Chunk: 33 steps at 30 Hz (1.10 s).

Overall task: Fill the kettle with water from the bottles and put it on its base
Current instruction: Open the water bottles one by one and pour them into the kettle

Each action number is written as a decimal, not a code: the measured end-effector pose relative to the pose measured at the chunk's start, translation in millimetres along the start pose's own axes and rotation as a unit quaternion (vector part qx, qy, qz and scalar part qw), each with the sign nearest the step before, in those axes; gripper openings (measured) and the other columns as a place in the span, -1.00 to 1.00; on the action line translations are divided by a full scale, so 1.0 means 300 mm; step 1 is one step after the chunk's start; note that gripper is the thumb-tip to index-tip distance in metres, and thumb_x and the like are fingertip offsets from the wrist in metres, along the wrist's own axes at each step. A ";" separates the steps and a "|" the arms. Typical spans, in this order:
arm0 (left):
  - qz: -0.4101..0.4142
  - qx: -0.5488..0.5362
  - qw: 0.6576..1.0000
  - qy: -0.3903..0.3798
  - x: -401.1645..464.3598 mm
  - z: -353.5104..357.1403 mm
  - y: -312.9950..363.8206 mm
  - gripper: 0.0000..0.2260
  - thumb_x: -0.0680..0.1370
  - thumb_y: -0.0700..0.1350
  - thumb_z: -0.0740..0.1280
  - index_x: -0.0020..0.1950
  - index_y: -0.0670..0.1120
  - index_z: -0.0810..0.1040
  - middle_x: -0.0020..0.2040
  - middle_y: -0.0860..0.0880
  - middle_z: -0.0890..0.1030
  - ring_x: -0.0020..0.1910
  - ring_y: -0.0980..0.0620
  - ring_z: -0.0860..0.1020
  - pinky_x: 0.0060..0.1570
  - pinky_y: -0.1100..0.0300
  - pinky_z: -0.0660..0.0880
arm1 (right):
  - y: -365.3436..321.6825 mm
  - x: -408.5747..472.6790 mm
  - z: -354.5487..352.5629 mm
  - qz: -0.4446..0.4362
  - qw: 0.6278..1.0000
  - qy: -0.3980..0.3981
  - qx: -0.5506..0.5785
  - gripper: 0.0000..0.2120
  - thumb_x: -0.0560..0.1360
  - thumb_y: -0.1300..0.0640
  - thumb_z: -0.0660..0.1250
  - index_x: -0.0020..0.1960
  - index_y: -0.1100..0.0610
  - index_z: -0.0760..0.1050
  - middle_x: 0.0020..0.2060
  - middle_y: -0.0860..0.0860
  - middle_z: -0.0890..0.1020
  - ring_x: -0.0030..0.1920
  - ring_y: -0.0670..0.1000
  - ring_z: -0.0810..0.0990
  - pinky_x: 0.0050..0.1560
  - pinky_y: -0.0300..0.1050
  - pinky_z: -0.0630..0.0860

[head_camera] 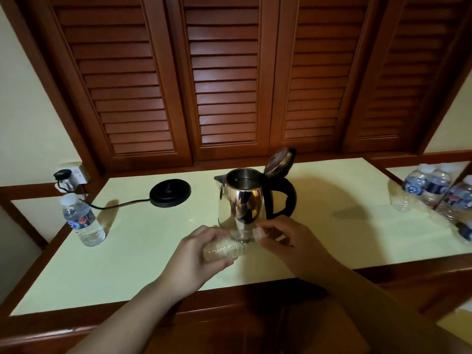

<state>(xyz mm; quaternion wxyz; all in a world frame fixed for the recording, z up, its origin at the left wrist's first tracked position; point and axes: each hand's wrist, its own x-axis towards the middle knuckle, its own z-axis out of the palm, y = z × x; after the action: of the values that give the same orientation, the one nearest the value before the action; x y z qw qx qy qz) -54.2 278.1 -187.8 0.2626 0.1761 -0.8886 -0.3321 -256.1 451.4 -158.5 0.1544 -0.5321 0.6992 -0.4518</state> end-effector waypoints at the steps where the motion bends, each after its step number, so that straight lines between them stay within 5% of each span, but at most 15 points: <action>1: 0.004 -0.005 1.000 -0.003 0.008 0.013 0.014 -0.58 0.43 -0.02 0.64 0.25 0.13 0.64 0.06 0.16 0.62 0.09 0.16 0.61 0.01 0.38 0.46 | 0.006 -0.009 -0.026 0.003 1.000 -0.002 0.001 -0.77 0.59 0.04 0.41 0.25 -0.04 0.63 0.03 -0.17 0.62 0.06 -0.16 0.62 0.00 -0.33 0.53; 4: 0.017 -0.011 1.000 -0.008 0.038 0.072 0.066 -0.58 0.41 -0.03 0.65 0.23 0.13 0.65 0.04 0.14 0.62 0.05 0.15 0.62 -0.03 0.39 0.45 | 0.023 -0.034 -0.088 0.036 0.999 0.004 -0.012 -0.87 0.62 -0.03 0.36 0.08 -0.05 0.66 -0.14 -0.10 0.67 -0.14 -0.12 0.66 -0.13 -0.18 0.62; 7: 0.022 -0.014 1.000 -0.001 0.075 0.156 0.115 -0.53 0.37 -0.04 0.66 0.26 0.08 0.67 0.09 0.17 0.62 0.10 0.25 0.59 0.03 0.47 0.42 | 0.047 -0.059 -0.133 0.108 0.990 0.038 -0.078 -0.60 0.63 -0.19 0.23 -0.20 0.06 0.57 -0.36 0.01 0.64 -0.40 -0.13 0.61 -0.21 -0.02 0.62; 12: 0.026 0.008 1.000 -0.012 0.154 0.262 0.179 -0.48 0.35 -0.02 0.69 0.28 0.11 0.65 0.11 0.18 0.62 0.09 0.24 0.60 0.10 0.38 0.52 | 0.081 -0.098 -0.295 0.129 0.991 -0.003 0.039 -0.78 0.60 0.01 0.39 0.23 0.00 0.60 -0.11 0.03 0.69 -0.13 -0.01 0.72 -0.19 -0.12 0.67; 14: 0.043 0.016 0.999 -0.021 0.181 0.298 0.206 -0.46 0.33 0.00 0.70 0.27 0.09 0.66 0.10 0.16 0.63 0.08 0.22 0.61 0.11 0.30 0.55 | 0.088 -0.122 -0.354 0.121 0.993 -0.017 -0.009 -0.84 0.60 0.00 0.41 0.09 0.06 0.65 -0.17 0.03 0.72 -0.19 -0.04 0.72 -0.19 -0.19 0.65; 17: 0.062 0.011 0.998 -0.027 0.218 0.360 0.253 -0.45 0.31 -0.01 0.71 0.27 0.08 0.66 0.09 0.16 0.62 0.06 0.24 0.58 0.08 0.43 0.45 | 0.103 -0.145 -0.391 0.177 0.981 0.031 -0.079 -0.53 0.60 -0.22 0.28 -0.18 0.16 0.61 -0.35 0.10 0.69 -0.41 -0.03 0.67 -0.31 -0.12 0.65; 22: 0.064 -0.022 0.996 -0.061 0.289 0.442 0.305 -0.45 0.33 -0.04 0.70 0.29 0.06 0.66 0.12 0.16 0.62 0.14 0.28 0.56 0.17 0.44 0.45 | 0.155 -0.200 -0.469 0.182 0.981 0.062 -0.017 -0.85 0.57 -0.05 0.42 0.06 0.01 0.61 -0.24 0.05 0.72 -0.25 -0.01 0.73 -0.26 -0.04 0.71; 27: 0.055 -0.041 0.996 -0.064 0.328 0.557 0.357 -0.48 0.35 -0.02 0.68 0.27 0.13 0.65 0.09 0.22 0.60 0.15 0.29 0.54 0.11 0.50 0.40 | 0.186 -0.237 -0.528 0.225 0.968 0.102 -0.032 -0.72 0.61 -0.07 0.36 -0.05 0.16 0.56 -0.23 0.09 0.69 -0.31 -0.03 0.71 -0.33 -0.21 0.63; 33: 0.050 -0.033 0.990 -0.127 0.431 0.699 0.429 -0.38 0.39 0.08 0.64 0.41 0.14 0.53 0.22 0.22 0.54 0.19 0.21 0.52 0.18 0.25 0.41 | 0.246 -0.265 -0.652 0.236 0.952 0.187 -0.064 -0.81 0.59 -0.05 0.41 0.01 0.09 0.60 -0.21 0.00 0.71 -0.28 -0.05 0.72 -0.20 -0.04 0.72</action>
<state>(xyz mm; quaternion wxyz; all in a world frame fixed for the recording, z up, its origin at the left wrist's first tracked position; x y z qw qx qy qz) -298.1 411.8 -189.2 0.1698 0.0792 -0.9109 -0.3677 -406.4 614.8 -131.9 0.0890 -0.2673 0.8483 -0.4484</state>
